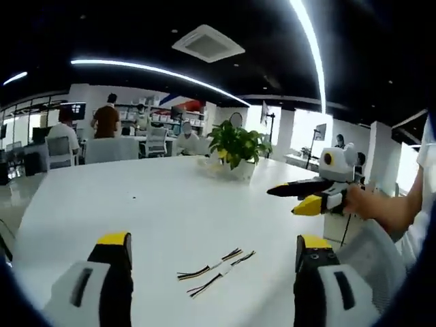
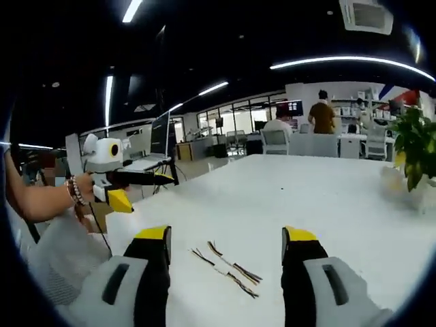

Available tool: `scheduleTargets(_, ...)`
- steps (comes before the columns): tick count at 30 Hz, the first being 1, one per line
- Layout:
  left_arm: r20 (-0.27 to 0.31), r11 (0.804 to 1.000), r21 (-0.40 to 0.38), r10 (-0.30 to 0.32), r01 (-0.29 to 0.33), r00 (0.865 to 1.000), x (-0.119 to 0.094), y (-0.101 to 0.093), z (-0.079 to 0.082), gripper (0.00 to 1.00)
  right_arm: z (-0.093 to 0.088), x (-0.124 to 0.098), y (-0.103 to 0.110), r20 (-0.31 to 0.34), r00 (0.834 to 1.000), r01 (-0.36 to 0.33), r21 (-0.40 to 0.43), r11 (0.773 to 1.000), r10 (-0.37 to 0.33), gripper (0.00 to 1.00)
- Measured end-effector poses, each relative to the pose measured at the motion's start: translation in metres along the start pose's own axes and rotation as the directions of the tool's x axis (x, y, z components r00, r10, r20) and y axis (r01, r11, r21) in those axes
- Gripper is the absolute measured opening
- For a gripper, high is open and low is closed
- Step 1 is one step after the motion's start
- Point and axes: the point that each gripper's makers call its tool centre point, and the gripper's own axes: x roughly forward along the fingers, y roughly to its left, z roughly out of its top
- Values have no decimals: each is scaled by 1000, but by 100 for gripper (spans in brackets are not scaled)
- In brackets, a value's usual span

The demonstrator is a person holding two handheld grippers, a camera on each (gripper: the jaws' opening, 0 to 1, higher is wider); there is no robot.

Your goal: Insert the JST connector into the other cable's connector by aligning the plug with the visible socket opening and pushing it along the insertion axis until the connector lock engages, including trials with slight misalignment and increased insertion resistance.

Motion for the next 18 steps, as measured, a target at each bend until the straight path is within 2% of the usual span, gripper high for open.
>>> scheduleTargets(1, 3, 1000, -1, 10, -10, 1000, -8, -1, 0, 99, 2, -5, -1, 10, 1000, 12, 5, 1000, -13, 77)
scheduleTargets(4, 17, 999, -8, 42, -42, 999, -26, 0, 1, 99, 5, -19, -2, 15, 999, 43, 18, 999, -43, 84)
scheduleTargets(6, 21, 998, -11, 68, -68, 997, -36, 1, 2, 99, 5, -28, 1, 18, 999, 46, 9, 999, -46, 84)
scheduleTargets(9, 8, 994, -3, 108, -108, 994, -55, 1, -1, 99, -4, -38, 1, -15, 998, 57, -2, 998, -57, 83)
scheduleTargets(13, 41, 985, 8, 174, -174, 984, -83, 2, 3, 99, -10, -51, 4, -23, 994, 103, -1, 995, -103, 87)
scheduleTargets(16, 55, 978, -28, 206, -205, 977, -101, 1, -2, 99, -16, -59, 19, -41, 993, 111, -25, 993, -112, 90)
scheduleTargets(18, 40, 970, -29, 241, -240, 970, -111, 3, -10, 99, -23, -61, 29, -60, 993, 104, -35, 994, -106, 88)
